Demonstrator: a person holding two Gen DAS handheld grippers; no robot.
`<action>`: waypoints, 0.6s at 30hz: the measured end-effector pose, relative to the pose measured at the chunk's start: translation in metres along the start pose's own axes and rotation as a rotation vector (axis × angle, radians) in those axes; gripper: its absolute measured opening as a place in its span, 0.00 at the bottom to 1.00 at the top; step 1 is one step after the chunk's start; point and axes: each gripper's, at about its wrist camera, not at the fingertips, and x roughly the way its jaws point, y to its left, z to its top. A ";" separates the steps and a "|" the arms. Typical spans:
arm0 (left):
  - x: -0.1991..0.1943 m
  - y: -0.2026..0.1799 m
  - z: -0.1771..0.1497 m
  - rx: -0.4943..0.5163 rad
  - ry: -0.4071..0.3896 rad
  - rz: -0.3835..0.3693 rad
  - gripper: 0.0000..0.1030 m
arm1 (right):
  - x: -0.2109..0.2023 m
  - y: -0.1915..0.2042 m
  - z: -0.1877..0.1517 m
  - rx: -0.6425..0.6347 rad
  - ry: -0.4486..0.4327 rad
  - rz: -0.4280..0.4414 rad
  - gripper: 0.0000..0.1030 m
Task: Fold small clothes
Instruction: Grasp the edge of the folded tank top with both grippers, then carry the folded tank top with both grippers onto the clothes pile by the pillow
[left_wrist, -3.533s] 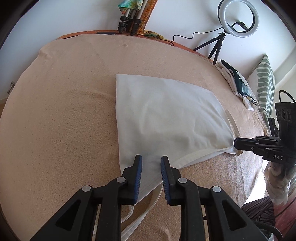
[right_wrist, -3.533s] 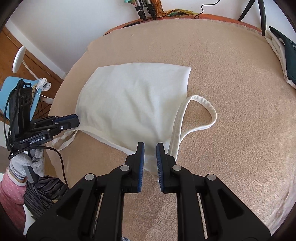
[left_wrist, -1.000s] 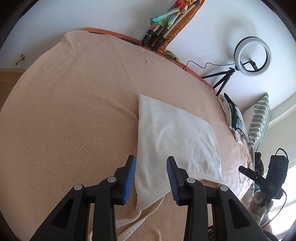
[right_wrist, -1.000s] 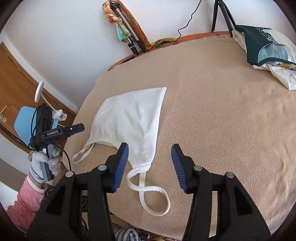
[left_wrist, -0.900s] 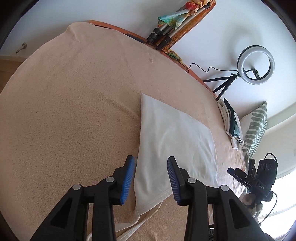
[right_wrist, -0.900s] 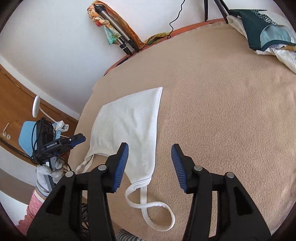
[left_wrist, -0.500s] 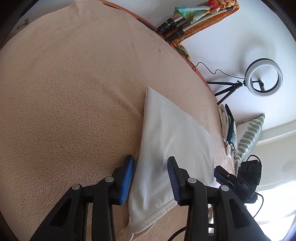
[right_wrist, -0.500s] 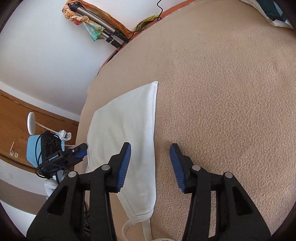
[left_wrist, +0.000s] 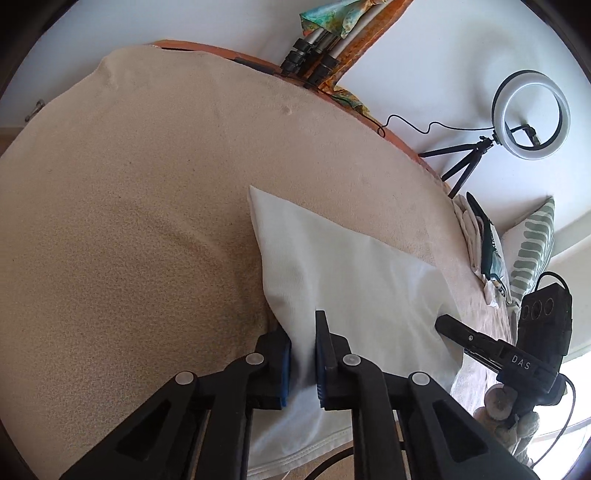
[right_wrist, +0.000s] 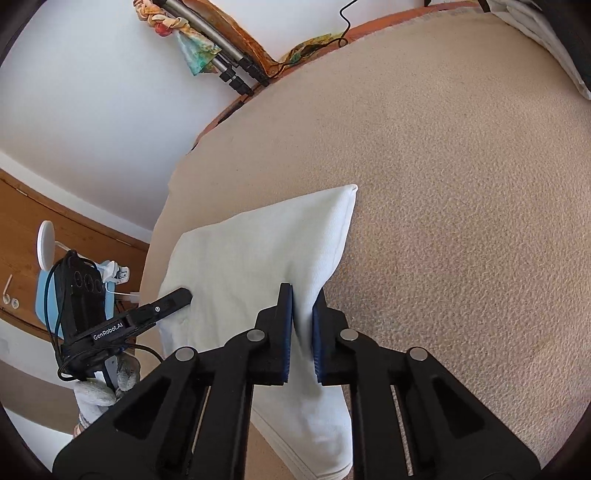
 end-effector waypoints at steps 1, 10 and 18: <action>-0.002 -0.005 -0.002 0.023 -0.012 0.015 0.07 | -0.002 0.005 0.001 -0.018 -0.007 -0.012 0.10; -0.025 -0.041 -0.012 0.145 -0.097 0.032 0.05 | -0.033 0.039 0.004 -0.149 -0.091 -0.084 0.09; -0.034 -0.091 -0.013 0.259 -0.144 -0.003 0.05 | -0.074 0.041 0.010 -0.201 -0.159 -0.151 0.09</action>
